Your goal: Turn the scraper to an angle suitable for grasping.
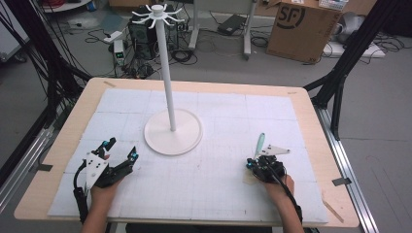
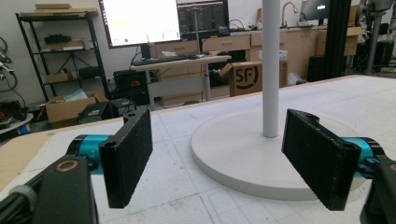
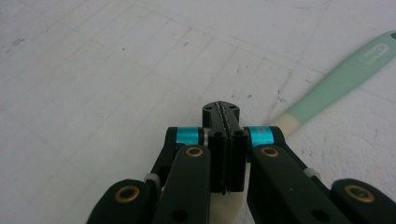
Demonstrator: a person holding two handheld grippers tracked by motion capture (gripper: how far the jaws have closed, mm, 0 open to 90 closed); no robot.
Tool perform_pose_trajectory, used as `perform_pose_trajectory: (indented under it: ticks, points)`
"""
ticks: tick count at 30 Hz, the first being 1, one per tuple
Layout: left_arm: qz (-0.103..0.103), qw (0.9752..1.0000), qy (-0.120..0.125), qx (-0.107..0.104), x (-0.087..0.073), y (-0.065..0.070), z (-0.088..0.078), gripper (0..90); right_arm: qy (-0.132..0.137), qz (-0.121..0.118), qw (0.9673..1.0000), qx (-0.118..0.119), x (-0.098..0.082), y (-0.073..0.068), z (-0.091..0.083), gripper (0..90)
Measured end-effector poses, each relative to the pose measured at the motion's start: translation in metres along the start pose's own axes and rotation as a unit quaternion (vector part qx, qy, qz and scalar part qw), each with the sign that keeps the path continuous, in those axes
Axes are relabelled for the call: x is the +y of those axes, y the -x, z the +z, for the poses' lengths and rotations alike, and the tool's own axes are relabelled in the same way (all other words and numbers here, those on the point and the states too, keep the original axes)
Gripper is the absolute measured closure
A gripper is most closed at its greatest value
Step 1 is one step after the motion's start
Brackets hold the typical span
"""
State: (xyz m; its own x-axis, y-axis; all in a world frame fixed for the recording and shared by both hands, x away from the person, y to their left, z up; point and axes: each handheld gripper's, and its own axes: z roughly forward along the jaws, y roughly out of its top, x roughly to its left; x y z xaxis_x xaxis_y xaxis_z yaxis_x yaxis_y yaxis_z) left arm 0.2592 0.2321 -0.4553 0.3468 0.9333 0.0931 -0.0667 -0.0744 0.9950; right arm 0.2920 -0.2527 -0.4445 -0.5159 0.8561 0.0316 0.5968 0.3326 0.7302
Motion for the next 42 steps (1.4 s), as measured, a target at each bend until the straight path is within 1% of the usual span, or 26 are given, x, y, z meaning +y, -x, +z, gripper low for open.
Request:
perform_pose_trajectory:
  ticks: [9, 13, 15, 17, 18, 21, 22, 23, 24, 25, 26, 29, 33, 36, 37, 38, 39, 41, 42]
  points:
    - [-0.003, 1.0000, -0.001, 0.001, 0.000, 0.000, 0.000, 25.2, -0.008, -0.009, 0.9999, 0.008, -0.004, -0.002, -0.006, 90.0]
    - [-0.004, 1.0000, -0.002, 0.001, 0.000, 0.000, 0.000, 25.3, -0.016, -0.013, 0.9997, 0.011, -0.005, -0.003, -0.009, 90.0]
    - [-0.004, 1.0000, -0.002, 0.001, 0.000, 0.000, 0.000, 25.3, -0.026, -0.016, 0.9993, 0.021, -0.005, -0.003, -0.012, 90.0]
    - [-0.003, 1.0000, -0.002, 0.001, 0.000, 0.000, 0.000, 25.3, -0.031, -0.023, 0.9990, 0.024, -0.005, -0.003, -0.014, 90.0]
    - [-0.003, 1.0000, -0.003, 0.001, 0.000, -0.001, 0.000, 25.3, -0.029, -0.023, 0.9990, 0.025, -0.005, -0.003, -0.016, 90.0]
    - [-0.005, 1.0000, -0.002, 0.001, 0.000, -0.001, 0.000, 25.4, -0.007, -0.010, 0.9998, 0.016, -0.004, 0.000, -0.021, 90.0]
    - [-0.005, 1.0000, -0.003, 0.001, 0.000, -0.001, 0.000, 25.4, -0.007, -0.010, 0.9998, 0.016, -0.004, 0.000, -0.021, 90.0]
    - [-0.004, 1.0000, -0.003, 0.001, 0.000, -0.001, 0.000, 25.4, 0.009, 0.001, 0.9999, 0.010, -0.003, 0.003, -0.023, 90.0]
    - [-0.004, 1.0000, -0.002, 0.001, 0.000, 0.000, 0.000, 25.4, 0.019, 0.007, 0.9998, 0.001, -0.002, 0.005, -0.024, 90.0]
    - [-0.004, 1.0000, -0.002, 0.001, 0.000, 0.000, 0.000, 25.4, 0.019, 0.007, 0.9998, 0.001, -0.002, 0.005, -0.024, 90.0]
    - [-0.004, 1.0000, -0.003, 0.001, 0.000, -0.001, 0.000, 25.4, 0.042, 0.020, 0.9989, -0.007, -0.002, 0.010, -0.026, 90.0]
    - [-0.004, 1.0000, -0.002, 0.001, 0.000, 0.000, 0.000, 25.3, 0.065, 0.035, 0.9970, -0.023, -0.004, 0.015, -0.027, 90.0]
    - [0.002, 1.0000, 0.000, 0.000, 0.000, 0.001, 0.000, 25.1, 0.099, 0.062, 0.9918, -0.051, -0.006, 0.025, -0.028, 90.0]
    - [0.005, 1.0000, 0.000, 0.000, 0.000, 0.001, 0.000, 25.1, 0.117, 0.080, 0.9873, -0.072, -0.007, 0.032, -0.027, 90.0]
    - [0.008, 1.0000, -0.002, -0.001, 0.000, 0.001, 0.000, 25.1, 0.122, 0.090, 0.9853, -0.077, -0.007, 0.035, -0.027, 90.0]
    - [0.007, 1.0000, -0.001, -0.001, 0.000, 0.001, 0.000, 25.1, 0.123, 0.096, 0.9845, -0.080, -0.007, 0.037, -0.026, 90.0]
    - [0.007, 1.0000, -0.001, -0.001, 0.000, 0.001, 0.000, 25.1, 0.123, 0.096, 0.9845, -0.080, -0.007, 0.037, -0.026, 90.0]
    - [0.007, 1.0000, -0.001, 0.000, 0.000, 0.001, 0.000, 25.1, 0.132, 0.103, 0.9819, -0.089, -0.006, 0.041, -0.024, 90.0]
    - [0.007, 1.0000, 0.000, 0.000, 0.000, 0.001, 0.000, 25.1, 0.132, 0.103, 0.9819, -0.089, -0.006, 0.041, -0.024, 90.0]
